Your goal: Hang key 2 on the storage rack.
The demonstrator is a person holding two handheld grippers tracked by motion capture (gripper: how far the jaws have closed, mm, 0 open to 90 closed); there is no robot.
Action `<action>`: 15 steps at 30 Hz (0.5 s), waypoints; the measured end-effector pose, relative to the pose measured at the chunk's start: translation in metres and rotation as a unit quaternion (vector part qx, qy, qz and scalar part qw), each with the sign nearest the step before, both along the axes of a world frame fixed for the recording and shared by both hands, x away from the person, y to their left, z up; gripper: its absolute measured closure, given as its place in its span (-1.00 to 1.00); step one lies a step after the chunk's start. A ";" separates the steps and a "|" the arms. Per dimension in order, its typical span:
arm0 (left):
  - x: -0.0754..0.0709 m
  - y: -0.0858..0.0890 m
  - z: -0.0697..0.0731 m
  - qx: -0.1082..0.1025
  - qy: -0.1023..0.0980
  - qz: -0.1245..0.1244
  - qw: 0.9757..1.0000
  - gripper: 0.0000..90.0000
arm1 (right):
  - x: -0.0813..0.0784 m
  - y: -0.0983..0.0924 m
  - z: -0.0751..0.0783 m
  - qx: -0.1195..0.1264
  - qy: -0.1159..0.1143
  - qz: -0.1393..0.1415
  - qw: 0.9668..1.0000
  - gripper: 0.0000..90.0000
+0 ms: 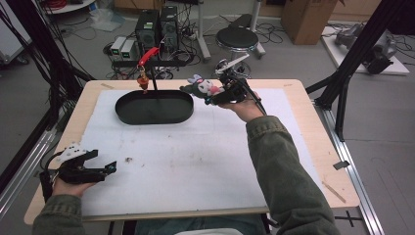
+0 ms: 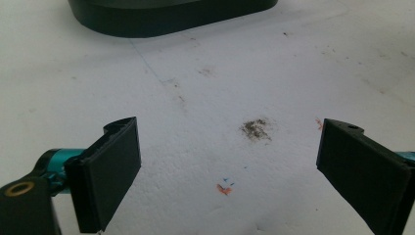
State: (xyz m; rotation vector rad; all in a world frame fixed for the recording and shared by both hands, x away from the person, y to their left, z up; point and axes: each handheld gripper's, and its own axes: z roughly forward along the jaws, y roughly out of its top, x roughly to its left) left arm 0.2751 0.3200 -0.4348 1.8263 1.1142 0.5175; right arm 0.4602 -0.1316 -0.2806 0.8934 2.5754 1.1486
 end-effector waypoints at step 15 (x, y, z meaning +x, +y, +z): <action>0.003 0.001 0.001 0.002 -0.007 -0.006 1.000 -0.77 | 0.024 0.034 0.021 0.003 -0.012 -0.018 1.000 0.12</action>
